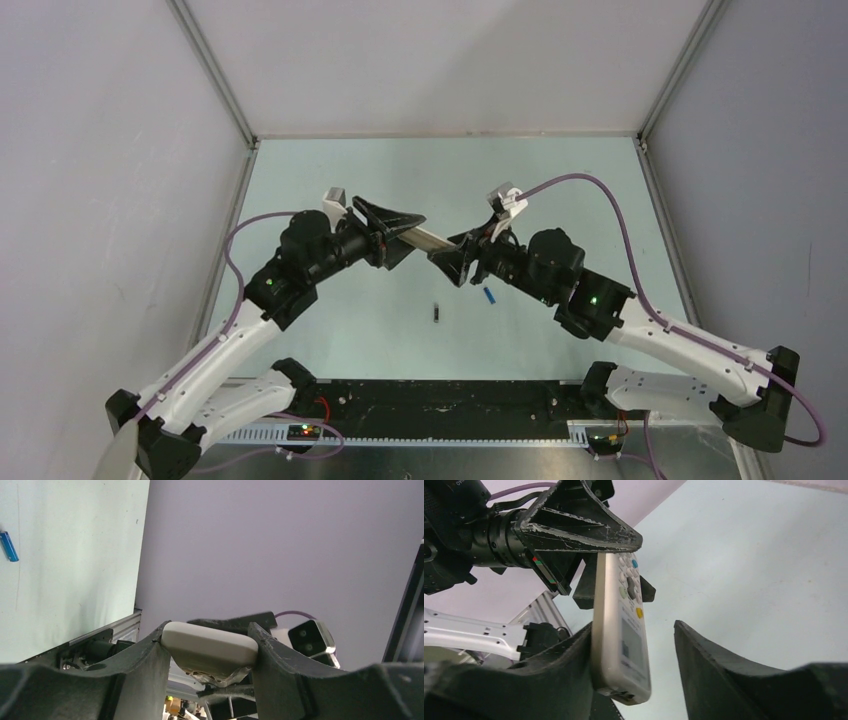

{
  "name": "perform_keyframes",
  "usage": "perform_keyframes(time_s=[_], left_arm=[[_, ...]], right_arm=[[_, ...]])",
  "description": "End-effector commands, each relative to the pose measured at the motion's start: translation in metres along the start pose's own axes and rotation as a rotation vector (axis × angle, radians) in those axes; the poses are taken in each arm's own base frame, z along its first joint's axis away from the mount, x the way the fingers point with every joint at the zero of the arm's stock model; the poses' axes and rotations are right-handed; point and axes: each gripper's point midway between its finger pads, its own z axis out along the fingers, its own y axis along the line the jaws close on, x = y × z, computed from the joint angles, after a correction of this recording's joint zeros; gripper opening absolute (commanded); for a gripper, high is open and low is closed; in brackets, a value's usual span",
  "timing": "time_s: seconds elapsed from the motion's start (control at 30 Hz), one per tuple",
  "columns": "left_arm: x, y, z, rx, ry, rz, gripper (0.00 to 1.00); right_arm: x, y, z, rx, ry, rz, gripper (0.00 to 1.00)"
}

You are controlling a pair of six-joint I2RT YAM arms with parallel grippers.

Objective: Load the batteries into the remote control

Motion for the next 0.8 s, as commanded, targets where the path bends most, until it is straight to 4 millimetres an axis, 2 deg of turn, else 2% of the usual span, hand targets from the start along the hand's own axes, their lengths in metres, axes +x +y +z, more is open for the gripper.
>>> perform_keyframes(time_s=[0.0,0.1,0.13,0.2,0.23,0.27,0.3,0.43,0.53,0.57,0.63,0.73,0.77], left_arm=[[-0.001,0.0,-0.003,0.002,-0.014,-0.056,0.0],[0.0,0.003,-0.003,-0.003,-0.007,-0.052,0.01],[0.0,0.004,-0.003,-0.005,-0.006,-0.051,0.03],[0.001,0.006,-0.003,-0.008,-0.003,-0.047,0.19],[0.001,0.006,-0.003,-0.007,-0.001,-0.035,0.37],[0.002,0.004,-0.005,0.0,0.0,-0.023,0.45],[0.002,0.004,-0.006,0.005,-0.002,0.006,0.58],[-0.002,-0.006,-0.01,0.038,-0.03,0.132,0.8],[-0.001,-0.014,-0.01,0.061,-0.024,0.283,0.85],[-0.001,-0.011,-0.009,0.058,-0.017,0.391,0.86],[-0.005,-0.01,-0.013,0.056,-0.023,0.55,0.86],[-0.011,-0.015,-0.027,0.075,-0.054,0.851,0.87],[-0.007,-0.022,-0.036,0.111,-0.055,0.919,0.88]], right_arm=[[-0.02,-0.009,0.0,0.094,-0.063,-0.056,0.53],[-0.021,-0.006,0.001,0.088,-0.07,-0.059,0.41],[-0.027,-0.003,0.002,0.078,-0.094,-0.056,0.34],[-0.03,0.0,0.001,0.067,-0.105,-0.059,0.19],[-0.031,0.002,0.001,0.056,-0.104,-0.061,0.15],[-0.03,0.005,-0.001,0.035,-0.096,-0.062,0.1],[-0.034,0.008,-0.003,0.025,-0.1,-0.059,0.08],[-0.031,0.013,-0.013,-0.012,-0.039,-0.042,0.04],[-0.027,0.022,-0.023,-0.078,0.02,-0.002,0.03],[-0.029,0.021,-0.026,-0.089,0.027,0.009,0.03],[-0.025,0.033,-0.036,-0.169,0.071,0.043,0.03],[-0.022,0.041,-0.046,-0.23,0.118,0.093,0.01],[-0.02,0.045,-0.049,-0.264,0.139,0.102,0.0]])
